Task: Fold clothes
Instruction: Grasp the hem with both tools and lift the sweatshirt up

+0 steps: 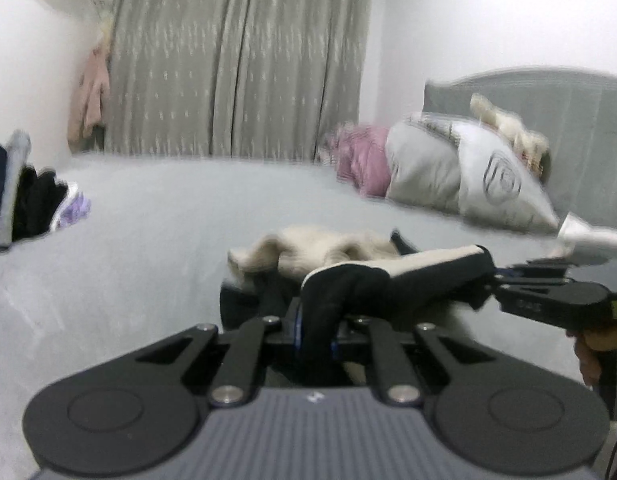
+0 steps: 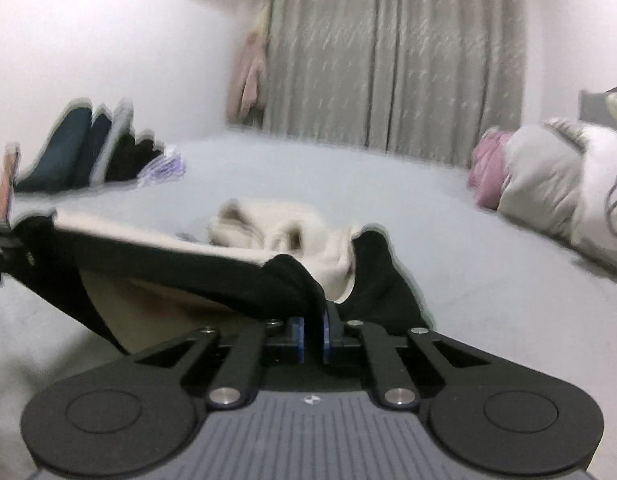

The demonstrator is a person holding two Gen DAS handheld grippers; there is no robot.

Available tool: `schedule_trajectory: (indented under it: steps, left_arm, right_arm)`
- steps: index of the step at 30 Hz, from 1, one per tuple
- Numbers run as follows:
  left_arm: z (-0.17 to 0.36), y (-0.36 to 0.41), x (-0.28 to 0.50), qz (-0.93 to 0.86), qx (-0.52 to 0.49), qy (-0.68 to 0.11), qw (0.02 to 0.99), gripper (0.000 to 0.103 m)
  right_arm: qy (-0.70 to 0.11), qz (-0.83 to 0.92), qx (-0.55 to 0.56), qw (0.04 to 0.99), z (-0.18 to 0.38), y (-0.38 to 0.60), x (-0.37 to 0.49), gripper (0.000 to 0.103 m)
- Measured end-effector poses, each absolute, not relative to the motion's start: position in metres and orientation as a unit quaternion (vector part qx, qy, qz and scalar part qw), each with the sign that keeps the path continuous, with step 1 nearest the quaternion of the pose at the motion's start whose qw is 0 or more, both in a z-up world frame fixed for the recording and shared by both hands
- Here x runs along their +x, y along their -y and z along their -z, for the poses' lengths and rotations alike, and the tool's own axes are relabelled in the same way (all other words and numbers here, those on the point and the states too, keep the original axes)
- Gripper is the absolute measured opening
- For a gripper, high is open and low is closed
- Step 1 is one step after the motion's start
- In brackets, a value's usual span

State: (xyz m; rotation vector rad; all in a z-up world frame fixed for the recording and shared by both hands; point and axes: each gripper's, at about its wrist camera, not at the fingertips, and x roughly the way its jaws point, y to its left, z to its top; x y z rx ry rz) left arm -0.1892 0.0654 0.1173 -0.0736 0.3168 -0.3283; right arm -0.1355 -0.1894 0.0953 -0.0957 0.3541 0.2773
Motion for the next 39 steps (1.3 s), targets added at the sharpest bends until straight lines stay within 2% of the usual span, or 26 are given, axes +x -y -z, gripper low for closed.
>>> schedule_trajectory:
  steps: [7, 14, 22, 26, 30, 39]
  left_arm:
    - [-0.206, -0.07, -0.223, 0.165, -0.054, -0.063, 0.983, 0.01]
    - [-0.302, -0.074, -0.257, 0.162, -0.035, 0.021, 0.986, 0.01]
    - [-0.387, -0.08, -0.303, 0.16, -0.007, 0.101, 0.982, 0.01]
    - [-0.396, -0.076, -0.305, 0.153, 0.007, 0.096, 0.984, 0.01]
    - [-0.378, -0.068, -0.281, 0.143, 0.012, 0.059, 0.988, 0.01]
    - [-0.276, -0.042, -0.153, 0.105, 0.042, -0.06, 0.992, 0.01]
  right_arm:
    - [-0.076, -0.116, -0.01, 0.99, -0.187, 0.198, -0.189, 0.007]
    - [0.007, -0.098, -0.034, 0.995, -0.289, 0.184, -0.226, 0.007]
    - [0.085, -0.083, -0.063, 0.991, -0.364, 0.157, -0.276, 0.007]
    - [0.099, -0.075, -0.078, 0.989, -0.381, 0.142, -0.287, 0.007]
    - [0.079, -0.073, -0.082, 0.991, -0.369, 0.135, -0.278, 0.007]
    - [-0.039, -0.061, -0.084, 0.994, -0.265, 0.131, -0.176, 0.007]
